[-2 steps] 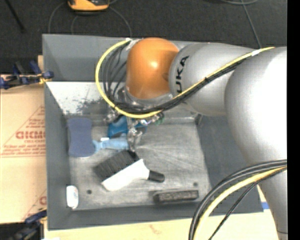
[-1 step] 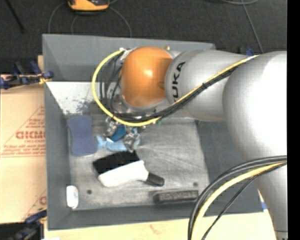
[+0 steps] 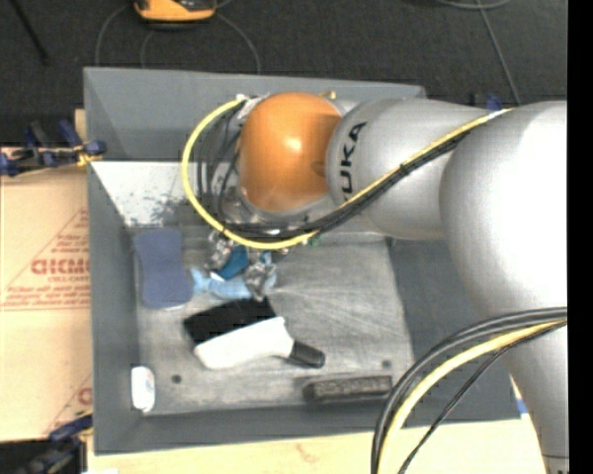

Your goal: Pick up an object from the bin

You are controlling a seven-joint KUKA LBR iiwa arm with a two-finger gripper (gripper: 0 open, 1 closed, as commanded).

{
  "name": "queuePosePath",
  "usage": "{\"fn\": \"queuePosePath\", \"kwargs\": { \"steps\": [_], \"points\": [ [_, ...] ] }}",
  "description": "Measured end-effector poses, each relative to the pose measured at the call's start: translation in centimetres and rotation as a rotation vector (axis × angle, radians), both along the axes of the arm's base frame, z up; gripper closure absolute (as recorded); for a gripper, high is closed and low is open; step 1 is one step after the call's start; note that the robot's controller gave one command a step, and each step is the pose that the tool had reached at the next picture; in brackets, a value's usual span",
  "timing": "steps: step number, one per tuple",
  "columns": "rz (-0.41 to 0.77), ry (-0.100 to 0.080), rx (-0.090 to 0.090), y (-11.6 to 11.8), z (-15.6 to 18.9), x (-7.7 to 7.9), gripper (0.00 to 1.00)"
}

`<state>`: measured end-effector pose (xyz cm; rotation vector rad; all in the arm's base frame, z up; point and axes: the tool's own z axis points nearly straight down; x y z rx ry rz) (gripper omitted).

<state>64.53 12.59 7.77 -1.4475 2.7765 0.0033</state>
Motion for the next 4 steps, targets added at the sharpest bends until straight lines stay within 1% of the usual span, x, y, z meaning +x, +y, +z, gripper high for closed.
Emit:
{"fn": "queuePosePath", "kwargs": {
  "steps": [2, 4],
  "points": [
    [-0.001, 0.001, 0.0, 0.0, 0.6, -0.1, 1.0],
    [-0.003, 0.008, -0.005, -0.1, 3.1, -0.2, 1.0]
  ]
}}
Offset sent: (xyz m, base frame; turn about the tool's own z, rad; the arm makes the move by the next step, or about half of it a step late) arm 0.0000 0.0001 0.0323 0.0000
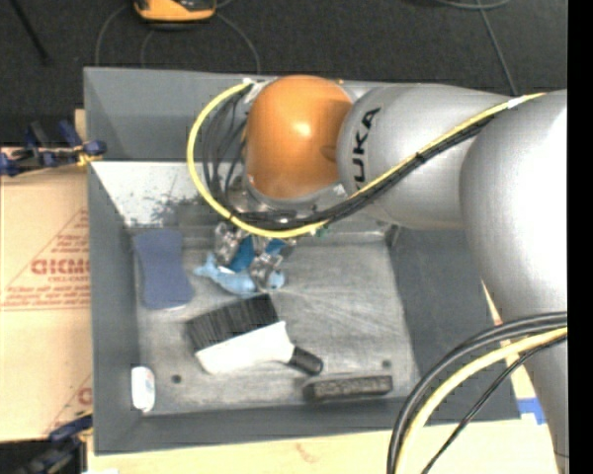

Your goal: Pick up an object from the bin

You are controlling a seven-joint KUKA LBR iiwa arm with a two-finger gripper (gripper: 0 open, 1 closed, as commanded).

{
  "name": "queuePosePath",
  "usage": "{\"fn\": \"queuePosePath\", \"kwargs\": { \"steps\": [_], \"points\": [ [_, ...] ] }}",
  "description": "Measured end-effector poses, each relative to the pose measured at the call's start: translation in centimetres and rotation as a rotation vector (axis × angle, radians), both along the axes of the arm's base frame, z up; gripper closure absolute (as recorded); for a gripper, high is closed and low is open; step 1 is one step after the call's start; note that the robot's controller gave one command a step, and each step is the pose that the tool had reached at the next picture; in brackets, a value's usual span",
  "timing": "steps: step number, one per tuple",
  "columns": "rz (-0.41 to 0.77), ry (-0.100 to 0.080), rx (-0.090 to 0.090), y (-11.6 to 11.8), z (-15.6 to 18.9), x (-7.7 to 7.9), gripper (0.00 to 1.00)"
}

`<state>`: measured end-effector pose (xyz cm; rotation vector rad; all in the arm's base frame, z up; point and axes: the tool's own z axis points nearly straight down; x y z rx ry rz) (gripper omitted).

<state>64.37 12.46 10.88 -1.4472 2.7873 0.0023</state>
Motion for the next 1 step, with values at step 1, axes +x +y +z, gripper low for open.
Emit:
{"fn": "queuePosePath", "kwargs": {
  "steps": [1],
  "points": [
    [-0.002, -0.001, 0.0, 0.04, 1.7, 0.04, 1.0]
  ]
}}
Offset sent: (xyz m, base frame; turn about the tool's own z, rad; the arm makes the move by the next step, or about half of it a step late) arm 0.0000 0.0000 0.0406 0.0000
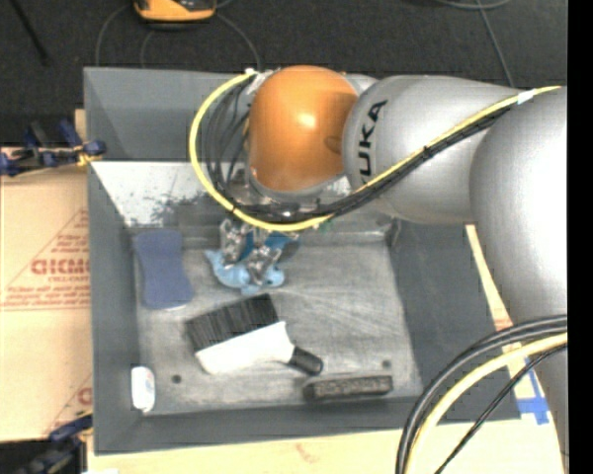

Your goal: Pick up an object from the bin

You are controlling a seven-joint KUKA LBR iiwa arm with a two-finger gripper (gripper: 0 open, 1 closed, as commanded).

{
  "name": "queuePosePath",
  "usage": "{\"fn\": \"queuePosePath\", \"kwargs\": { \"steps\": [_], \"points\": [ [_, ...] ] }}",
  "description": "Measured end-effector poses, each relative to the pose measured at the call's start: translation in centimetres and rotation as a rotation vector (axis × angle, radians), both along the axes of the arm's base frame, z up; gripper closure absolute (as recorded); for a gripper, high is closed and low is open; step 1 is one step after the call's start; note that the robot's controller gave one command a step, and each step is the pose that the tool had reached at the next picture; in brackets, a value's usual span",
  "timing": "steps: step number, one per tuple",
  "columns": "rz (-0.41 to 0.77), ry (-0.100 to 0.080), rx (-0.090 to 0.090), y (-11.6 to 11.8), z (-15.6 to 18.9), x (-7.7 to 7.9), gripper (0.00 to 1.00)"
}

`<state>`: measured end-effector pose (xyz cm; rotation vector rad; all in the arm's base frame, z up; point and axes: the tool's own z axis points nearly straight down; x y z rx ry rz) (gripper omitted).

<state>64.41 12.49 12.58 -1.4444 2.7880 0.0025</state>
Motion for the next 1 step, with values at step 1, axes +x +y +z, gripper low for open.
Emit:
{"fn": "queuePosePath", "kwargs": {
  "steps": [1],
  "points": [
    [0.0, -0.003, 0.0, 0.03, 1.03, 0.07, 1.0]
  ]
}}
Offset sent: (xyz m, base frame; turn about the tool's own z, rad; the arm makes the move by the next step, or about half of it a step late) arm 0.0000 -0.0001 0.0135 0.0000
